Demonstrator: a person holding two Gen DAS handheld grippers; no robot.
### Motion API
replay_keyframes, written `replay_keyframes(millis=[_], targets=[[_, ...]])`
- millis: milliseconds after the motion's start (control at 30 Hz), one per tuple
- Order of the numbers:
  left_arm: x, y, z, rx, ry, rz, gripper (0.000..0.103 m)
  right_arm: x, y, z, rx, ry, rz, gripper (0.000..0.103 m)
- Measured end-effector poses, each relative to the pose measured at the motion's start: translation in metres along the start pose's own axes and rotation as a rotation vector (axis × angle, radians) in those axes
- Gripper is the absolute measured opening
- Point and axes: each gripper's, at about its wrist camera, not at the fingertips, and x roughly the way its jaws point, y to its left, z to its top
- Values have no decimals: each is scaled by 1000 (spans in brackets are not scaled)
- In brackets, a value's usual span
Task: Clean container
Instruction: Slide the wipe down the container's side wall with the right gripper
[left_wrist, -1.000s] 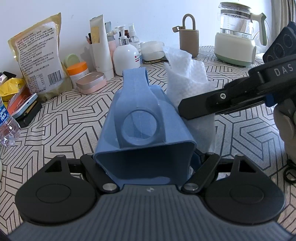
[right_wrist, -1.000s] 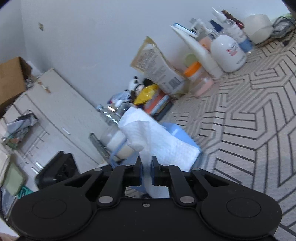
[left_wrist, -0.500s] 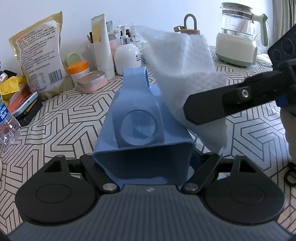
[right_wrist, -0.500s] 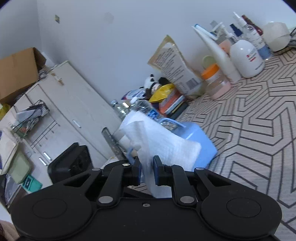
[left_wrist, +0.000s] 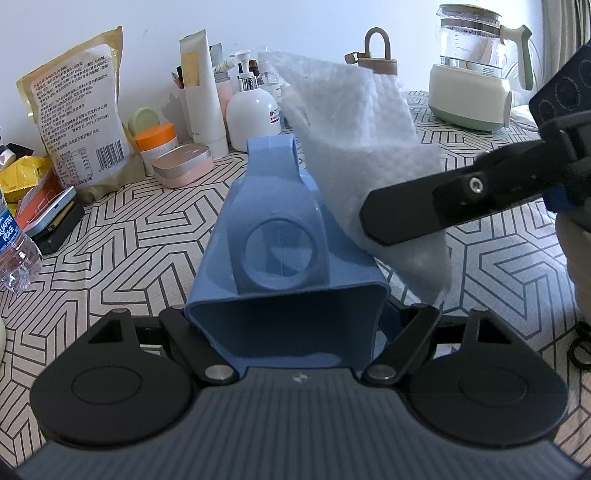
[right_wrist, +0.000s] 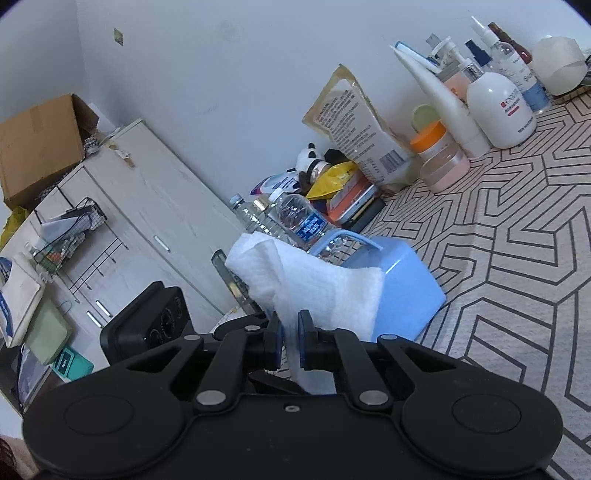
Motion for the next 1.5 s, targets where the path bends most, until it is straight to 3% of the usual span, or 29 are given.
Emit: replay_keyframes(millis=[600, 633, 667, 800, 1267, 1500], targets=[[0, -4, -2, -9, 3, -2, 81, -4, -10, 2, 23, -17, -77, 8], [-1, -4, -2, -11, 3, -3, 81, -3, -10, 2, 24, -15, -84, 10], [0, -4, -2, -11, 3, -3, 81, -3, -11, 2, 26, -13, -91, 20], [4, 1, 0, -10, 2, -3, 81, -3, -13, 2, 32, -7, -116, 20], [8, 13, 0, -64, 4, 7, 81, 6, 8, 0, -89, 48, -24, 21], [9, 12, 1, -58, -1, 11, 78, 3, 3, 0, -61, 34, -31, 20]])
